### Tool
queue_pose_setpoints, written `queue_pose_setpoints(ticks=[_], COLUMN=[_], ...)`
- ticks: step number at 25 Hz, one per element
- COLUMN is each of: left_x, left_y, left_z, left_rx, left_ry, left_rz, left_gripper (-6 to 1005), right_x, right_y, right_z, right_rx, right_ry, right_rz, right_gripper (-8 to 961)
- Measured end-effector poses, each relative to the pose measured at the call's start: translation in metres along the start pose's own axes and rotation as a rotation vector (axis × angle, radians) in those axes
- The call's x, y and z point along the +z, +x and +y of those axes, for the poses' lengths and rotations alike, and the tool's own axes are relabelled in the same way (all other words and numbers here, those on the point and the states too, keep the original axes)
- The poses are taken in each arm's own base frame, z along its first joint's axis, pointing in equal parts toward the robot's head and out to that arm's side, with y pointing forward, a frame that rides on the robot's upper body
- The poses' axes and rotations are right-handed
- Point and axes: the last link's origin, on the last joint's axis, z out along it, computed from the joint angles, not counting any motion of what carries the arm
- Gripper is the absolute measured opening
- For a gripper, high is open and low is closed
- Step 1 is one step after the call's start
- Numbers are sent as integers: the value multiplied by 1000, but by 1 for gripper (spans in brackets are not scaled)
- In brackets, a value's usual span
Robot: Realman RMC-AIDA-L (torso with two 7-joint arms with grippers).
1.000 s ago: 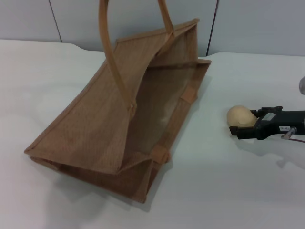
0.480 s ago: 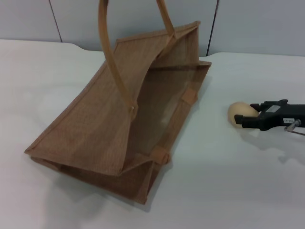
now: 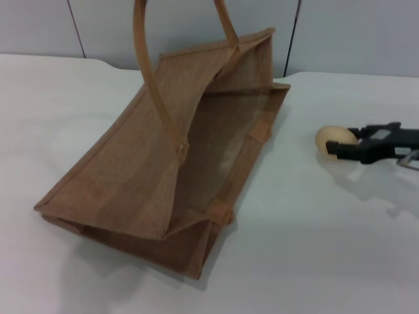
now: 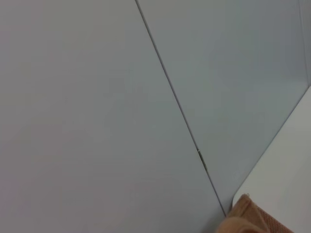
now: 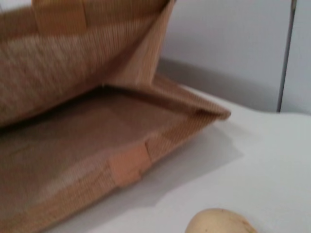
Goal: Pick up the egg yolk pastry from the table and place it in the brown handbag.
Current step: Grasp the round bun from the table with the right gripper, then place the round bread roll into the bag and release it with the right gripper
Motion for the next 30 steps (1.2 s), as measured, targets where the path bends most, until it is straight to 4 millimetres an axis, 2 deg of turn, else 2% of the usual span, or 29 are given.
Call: queue_pose_setpoints(ticks=[6,12,19,30], left_x=[0,1,7,10], left_y=[4,19,45,66], left_z=[-1,0,14,26], left_rx=[6,30,80,95], left_ry=[5,13,-24,-79], left_rz=[13,53,100,158], left_gripper=[119,118,119,118], right_x=[-18,-27,-11,15], right_y=[-30,-47,-52,-67], right_z=[11,29,44,55], right_rx=[-11,-40,-103,-204], right_ry=[-104,-234,-303,-315], right_rz=[-130,-203,-194,-200], right_gripper=[586,574,562,553])
